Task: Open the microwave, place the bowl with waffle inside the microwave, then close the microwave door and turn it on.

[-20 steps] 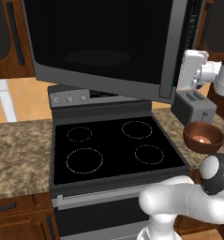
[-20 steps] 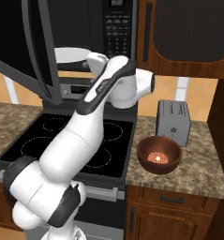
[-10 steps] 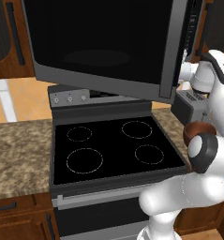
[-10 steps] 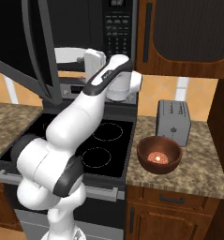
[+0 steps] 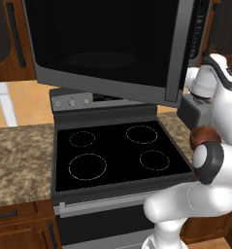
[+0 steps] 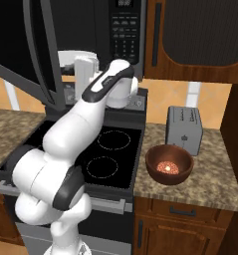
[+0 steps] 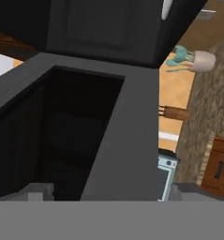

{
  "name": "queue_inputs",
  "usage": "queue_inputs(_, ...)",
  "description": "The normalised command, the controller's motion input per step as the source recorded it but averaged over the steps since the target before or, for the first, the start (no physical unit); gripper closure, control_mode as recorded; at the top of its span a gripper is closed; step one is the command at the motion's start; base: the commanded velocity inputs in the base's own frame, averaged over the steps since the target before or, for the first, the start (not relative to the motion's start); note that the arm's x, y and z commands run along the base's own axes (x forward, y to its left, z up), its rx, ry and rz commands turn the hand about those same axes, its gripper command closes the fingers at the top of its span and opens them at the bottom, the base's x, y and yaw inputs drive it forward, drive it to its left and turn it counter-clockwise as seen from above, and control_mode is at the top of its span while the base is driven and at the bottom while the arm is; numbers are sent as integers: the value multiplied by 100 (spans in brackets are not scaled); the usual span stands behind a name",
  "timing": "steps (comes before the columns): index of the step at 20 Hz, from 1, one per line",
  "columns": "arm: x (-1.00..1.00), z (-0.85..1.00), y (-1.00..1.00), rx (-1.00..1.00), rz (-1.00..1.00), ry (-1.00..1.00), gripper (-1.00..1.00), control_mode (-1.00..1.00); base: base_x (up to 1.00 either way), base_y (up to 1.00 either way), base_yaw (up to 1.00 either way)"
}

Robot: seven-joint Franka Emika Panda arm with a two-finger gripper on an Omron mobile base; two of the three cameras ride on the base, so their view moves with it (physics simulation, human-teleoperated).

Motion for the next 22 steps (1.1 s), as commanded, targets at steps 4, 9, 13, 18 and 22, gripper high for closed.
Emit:
queue_inputs(4, -70, 1, 69, 0, 10, -3, -100, -100, 0, 0, 0)
queue_inputs(9, -99, 7, 52, 0, 0, -10, -100, -100, 0, 0, 0)
queue_inputs(13, -100, 20, 49, -1, 0, -14, -100, -100, 0, 0, 0)
queue_inputs(18, -98, 19, 61, -3, -2, -13, -100, -100, 0, 0, 0)
queue_inputs(22, -76, 11, 81, -7, -8, -6, -100, -100, 0, 0, 0)
